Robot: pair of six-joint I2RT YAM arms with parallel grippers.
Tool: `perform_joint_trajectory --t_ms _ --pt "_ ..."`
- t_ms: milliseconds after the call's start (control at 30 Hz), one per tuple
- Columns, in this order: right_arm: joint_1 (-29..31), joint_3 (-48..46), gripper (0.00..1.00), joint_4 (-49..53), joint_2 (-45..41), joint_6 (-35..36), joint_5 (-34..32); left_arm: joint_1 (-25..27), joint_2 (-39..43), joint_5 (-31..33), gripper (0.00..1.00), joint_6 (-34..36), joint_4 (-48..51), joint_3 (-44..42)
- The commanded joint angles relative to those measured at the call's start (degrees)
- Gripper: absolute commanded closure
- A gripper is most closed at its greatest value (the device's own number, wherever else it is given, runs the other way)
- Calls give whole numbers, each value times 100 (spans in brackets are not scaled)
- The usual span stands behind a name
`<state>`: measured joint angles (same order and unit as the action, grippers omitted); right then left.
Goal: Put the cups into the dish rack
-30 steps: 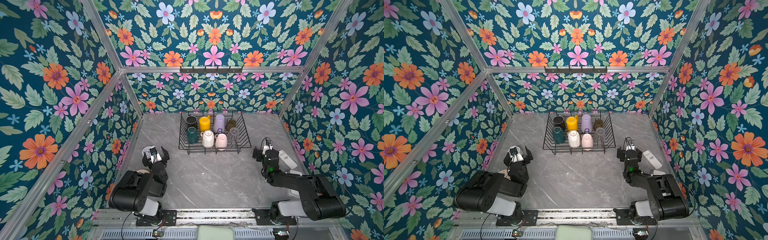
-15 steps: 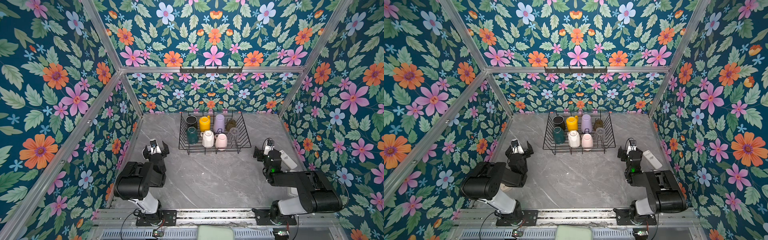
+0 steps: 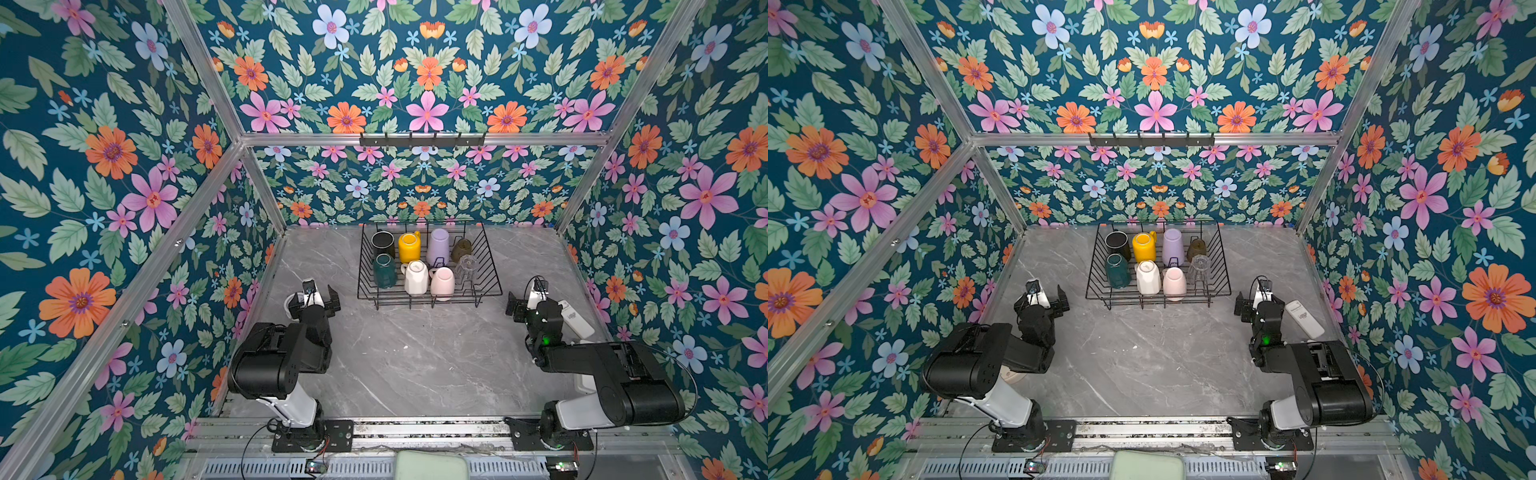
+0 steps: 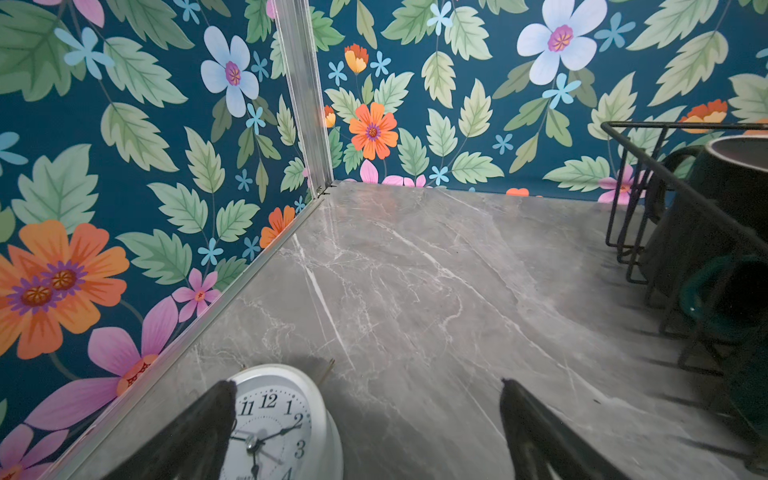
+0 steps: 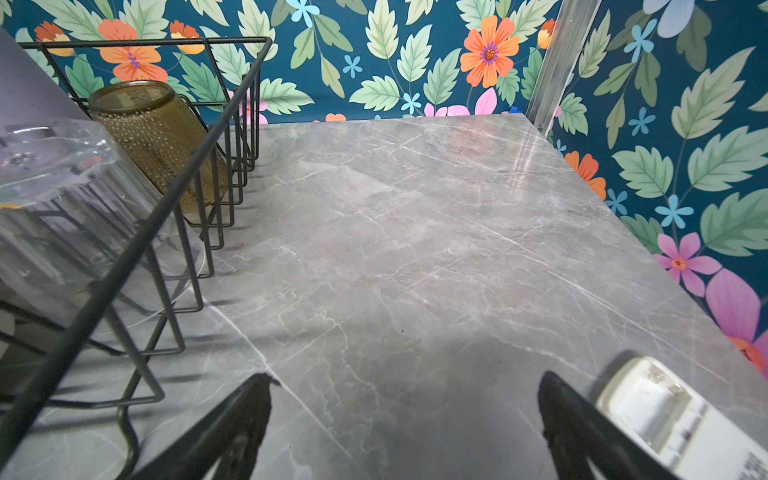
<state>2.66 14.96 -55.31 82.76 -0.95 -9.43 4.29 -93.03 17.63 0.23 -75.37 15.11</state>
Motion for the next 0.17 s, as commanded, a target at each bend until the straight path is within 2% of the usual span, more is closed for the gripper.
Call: perform_joint_trajectory --t_ms 0,133 --pt "-1 23 1 -103 -8 -37 -19 -143 27 -318 0 -139 211 75" --pt "-2 13 1 -116 -14 -37 -24 -42 22 -177 0 -9 -87 -62"
